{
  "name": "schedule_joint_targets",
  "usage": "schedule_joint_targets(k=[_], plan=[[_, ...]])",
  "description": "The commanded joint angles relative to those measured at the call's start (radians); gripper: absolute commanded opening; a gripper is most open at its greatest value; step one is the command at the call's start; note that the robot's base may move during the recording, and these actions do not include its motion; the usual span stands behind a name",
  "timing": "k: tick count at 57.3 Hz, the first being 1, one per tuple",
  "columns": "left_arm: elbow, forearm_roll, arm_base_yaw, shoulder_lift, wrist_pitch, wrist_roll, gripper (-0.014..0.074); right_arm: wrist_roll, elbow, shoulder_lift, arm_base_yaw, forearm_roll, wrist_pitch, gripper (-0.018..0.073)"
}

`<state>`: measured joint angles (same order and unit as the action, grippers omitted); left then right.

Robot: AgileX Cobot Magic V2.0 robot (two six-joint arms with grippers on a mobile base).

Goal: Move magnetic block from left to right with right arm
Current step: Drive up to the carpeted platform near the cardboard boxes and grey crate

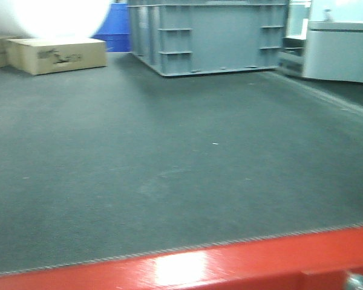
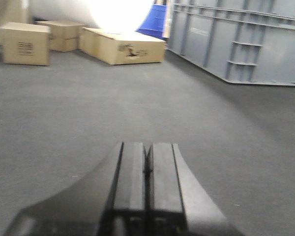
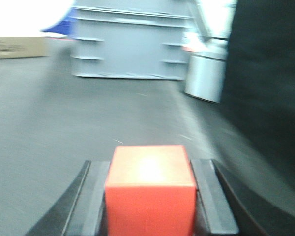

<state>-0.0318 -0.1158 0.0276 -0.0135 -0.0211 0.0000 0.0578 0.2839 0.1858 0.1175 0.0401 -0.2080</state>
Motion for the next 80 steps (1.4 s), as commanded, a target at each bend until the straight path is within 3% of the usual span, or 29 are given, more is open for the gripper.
schedule_joint_targets(k=[1, 80], plan=[[-0.008, -0.002, 0.007, -0.01, 0.078, 0.0, -0.0126, 0.006, 0.03, 0.011, -0.006, -0.009, 0.087, 0.0356], [-0.008, -0.002, 0.007, -0.01, 0.078, 0.0, -0.0126, 0.006, 0.03, 0.011, -0.006, -0.009, 0.087, 0.0356]])
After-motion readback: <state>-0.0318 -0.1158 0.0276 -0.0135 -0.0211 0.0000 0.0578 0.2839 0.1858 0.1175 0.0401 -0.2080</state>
